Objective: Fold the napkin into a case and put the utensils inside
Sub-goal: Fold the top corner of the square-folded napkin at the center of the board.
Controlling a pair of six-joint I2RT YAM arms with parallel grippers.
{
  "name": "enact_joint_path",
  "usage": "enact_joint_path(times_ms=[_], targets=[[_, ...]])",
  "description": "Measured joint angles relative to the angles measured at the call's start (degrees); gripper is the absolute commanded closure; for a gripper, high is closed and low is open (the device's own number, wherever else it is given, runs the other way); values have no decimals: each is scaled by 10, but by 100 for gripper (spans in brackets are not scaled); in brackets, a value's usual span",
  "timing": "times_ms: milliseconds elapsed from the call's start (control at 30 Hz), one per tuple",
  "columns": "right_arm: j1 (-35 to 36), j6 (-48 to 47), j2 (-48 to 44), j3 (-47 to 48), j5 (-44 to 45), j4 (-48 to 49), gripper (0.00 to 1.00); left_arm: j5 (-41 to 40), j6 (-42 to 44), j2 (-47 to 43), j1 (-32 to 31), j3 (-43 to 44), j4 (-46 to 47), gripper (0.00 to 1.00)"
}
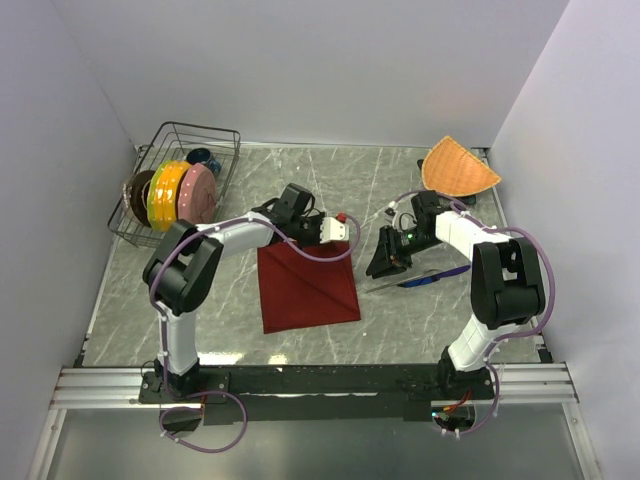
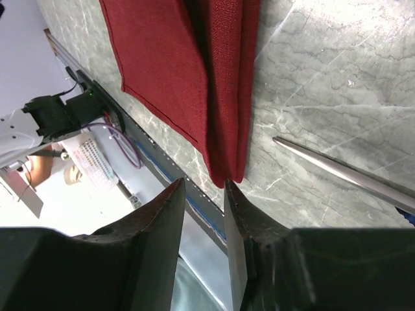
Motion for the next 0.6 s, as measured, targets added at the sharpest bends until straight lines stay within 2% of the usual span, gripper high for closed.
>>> enact_joint_path(times_ms=[400, 600], targets=[[0, -5, 5, 0, -4, -1, 62, 0, 5, 4, -17, 7, 0, 96], [0, -9, 5, 0, -11, -2, 59, -7, -6, 10, -20, 8, 0, 75]])
